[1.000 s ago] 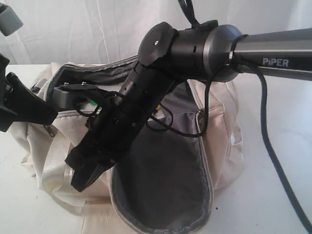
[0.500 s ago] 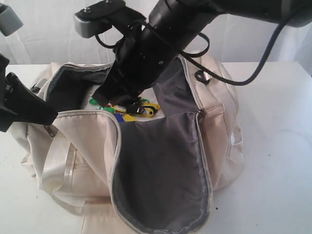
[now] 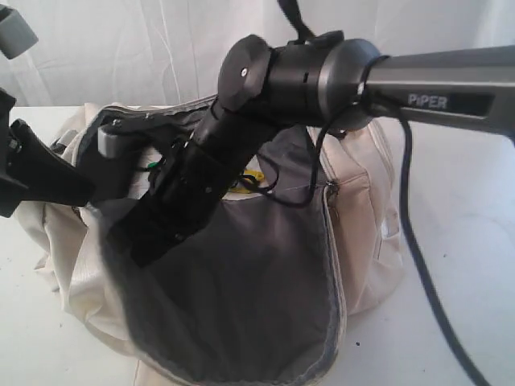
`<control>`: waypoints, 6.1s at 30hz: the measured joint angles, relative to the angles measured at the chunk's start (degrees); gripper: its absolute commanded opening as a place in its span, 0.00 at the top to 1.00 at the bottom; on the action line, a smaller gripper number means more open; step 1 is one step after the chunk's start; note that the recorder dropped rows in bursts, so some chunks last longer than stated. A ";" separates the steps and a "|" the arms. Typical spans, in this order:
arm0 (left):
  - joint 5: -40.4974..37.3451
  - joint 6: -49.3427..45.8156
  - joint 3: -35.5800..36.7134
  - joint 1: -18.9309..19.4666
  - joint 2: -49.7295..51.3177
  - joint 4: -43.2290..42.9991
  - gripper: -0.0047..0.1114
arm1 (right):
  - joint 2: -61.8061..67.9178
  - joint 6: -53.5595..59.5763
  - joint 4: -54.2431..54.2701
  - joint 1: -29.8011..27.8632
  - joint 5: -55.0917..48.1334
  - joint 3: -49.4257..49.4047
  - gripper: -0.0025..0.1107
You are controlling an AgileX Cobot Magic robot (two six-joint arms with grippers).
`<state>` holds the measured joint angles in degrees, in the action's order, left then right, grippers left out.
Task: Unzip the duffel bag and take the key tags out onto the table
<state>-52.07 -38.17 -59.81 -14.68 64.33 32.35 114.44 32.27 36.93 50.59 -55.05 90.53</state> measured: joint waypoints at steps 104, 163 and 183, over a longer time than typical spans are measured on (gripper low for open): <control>-0.29 11.09 -1.21 0.00 4.73 -12.80 0.96 | 10.29 41.82 -26.70 -7.22 17.56 10.98 0.33; -0.85 9.45 -1.21 -1.70 4.73 -10.09 0.96 | -43.89 -9.26 -35.78 -6.37 -6.60 -8.10 0.98; -0.73 9.45 -1.21 -1.70 4.73 -9.86 0.96 | -58.47 -36.83 -68.60 -6.37 -8.71 -40.56 0.98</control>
<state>-52.80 -28.72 -61.02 -16.39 69.06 22.49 55.97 -4.56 -31.68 44.21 -63.76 49.98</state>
